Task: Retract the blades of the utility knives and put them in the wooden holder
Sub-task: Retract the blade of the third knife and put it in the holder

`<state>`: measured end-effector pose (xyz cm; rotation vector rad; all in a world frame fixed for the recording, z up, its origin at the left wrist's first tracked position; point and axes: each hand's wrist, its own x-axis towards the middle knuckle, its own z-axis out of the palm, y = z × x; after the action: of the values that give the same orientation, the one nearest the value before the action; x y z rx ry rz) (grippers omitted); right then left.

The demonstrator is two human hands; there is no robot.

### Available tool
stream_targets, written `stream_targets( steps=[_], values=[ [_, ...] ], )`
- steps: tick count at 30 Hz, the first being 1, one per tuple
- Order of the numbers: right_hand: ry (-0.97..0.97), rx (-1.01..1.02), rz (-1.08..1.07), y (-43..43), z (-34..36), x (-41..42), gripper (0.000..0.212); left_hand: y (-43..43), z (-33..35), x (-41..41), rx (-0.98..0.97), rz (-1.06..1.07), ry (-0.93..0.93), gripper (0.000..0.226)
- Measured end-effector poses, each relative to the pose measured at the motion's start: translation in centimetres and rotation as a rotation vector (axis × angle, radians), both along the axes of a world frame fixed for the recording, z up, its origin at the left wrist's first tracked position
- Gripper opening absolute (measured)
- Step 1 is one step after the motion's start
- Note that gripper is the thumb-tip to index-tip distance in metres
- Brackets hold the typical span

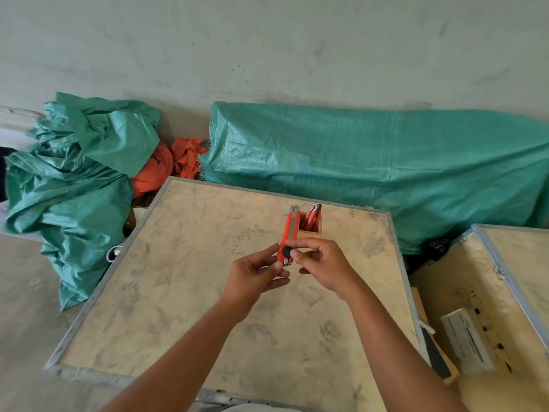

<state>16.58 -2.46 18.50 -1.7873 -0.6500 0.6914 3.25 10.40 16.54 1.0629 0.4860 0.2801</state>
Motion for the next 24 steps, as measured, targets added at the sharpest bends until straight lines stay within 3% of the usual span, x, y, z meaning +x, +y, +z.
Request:
stream_targets(
  steps=[5,11,17,24],
  values=[
    [-0.122,-0.063,-0.077,0.2,-0.8,0.0,0.010,0.3,-0.4,0.2,-0.004,-0.015,0.028,0.038],
    [-0.113,-0.017,-0.012,0.0,-1.2,0.3,0.020,0.4,-1.1,0.6,-0.035,-0.045,0.021,0.033],
    [-0.167,-0.002,-0.059,0.1,-1.3,1.5,0.011,0.1,-1.1,1.8,-0.065,-0.047,-0.004,0.031],
    [-0.145,0.016,0.015,-0.4,-1.3,3.1,0.028,-0.6,-1.4,3.0,-0.062,0.011,-0.001,0.030]
  ],
)
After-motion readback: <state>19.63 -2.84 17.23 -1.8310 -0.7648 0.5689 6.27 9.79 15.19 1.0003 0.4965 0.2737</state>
